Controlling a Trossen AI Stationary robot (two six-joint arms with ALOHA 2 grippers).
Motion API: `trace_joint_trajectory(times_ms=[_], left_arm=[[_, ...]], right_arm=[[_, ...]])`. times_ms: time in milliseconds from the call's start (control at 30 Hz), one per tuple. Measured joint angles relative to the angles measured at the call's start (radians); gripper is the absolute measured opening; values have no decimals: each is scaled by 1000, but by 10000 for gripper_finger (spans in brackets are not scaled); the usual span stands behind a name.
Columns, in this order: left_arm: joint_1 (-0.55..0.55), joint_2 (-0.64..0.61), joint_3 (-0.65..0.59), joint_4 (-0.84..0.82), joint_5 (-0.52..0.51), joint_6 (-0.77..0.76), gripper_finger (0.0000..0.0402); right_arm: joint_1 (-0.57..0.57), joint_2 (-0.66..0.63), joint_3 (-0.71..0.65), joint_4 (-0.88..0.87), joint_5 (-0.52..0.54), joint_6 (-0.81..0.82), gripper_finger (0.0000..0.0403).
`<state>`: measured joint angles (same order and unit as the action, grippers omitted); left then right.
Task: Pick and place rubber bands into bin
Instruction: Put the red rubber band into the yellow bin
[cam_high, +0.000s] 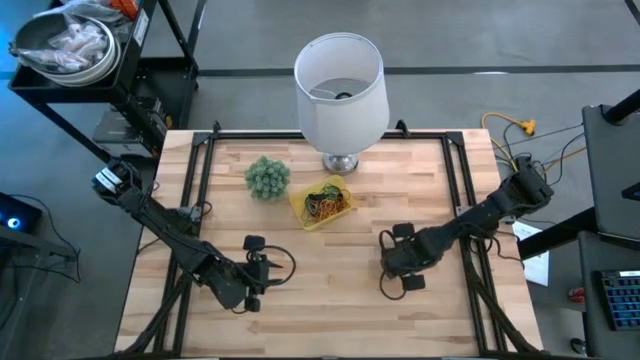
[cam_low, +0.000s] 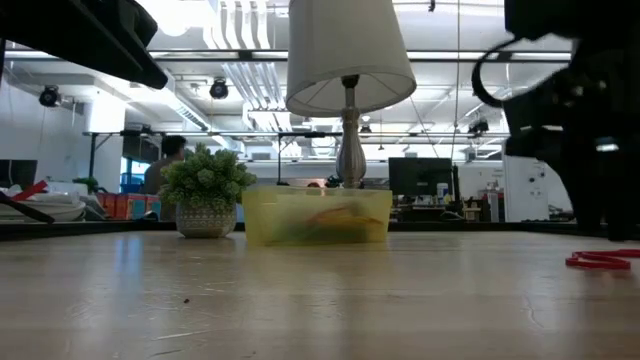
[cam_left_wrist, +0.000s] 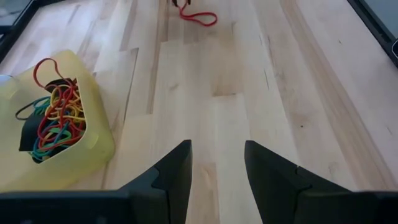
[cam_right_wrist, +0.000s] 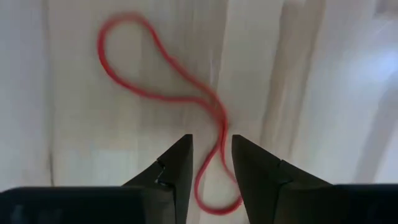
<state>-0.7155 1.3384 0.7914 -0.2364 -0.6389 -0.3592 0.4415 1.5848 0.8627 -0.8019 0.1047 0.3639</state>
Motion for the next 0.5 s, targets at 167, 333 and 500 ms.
trace_joint_trajectory(times_ms=[167,333,500], left_arm=[[0,0,0,16,-4,3,132],[0,0,0,20,-6,7,132],[0,0,0,20,-6,6,132]], right_arm=[[0,0,-52,26,-38,23,96],[-1,0,-69,48,-35,30,87],[-1,1,-70,64,-37,30,76]])
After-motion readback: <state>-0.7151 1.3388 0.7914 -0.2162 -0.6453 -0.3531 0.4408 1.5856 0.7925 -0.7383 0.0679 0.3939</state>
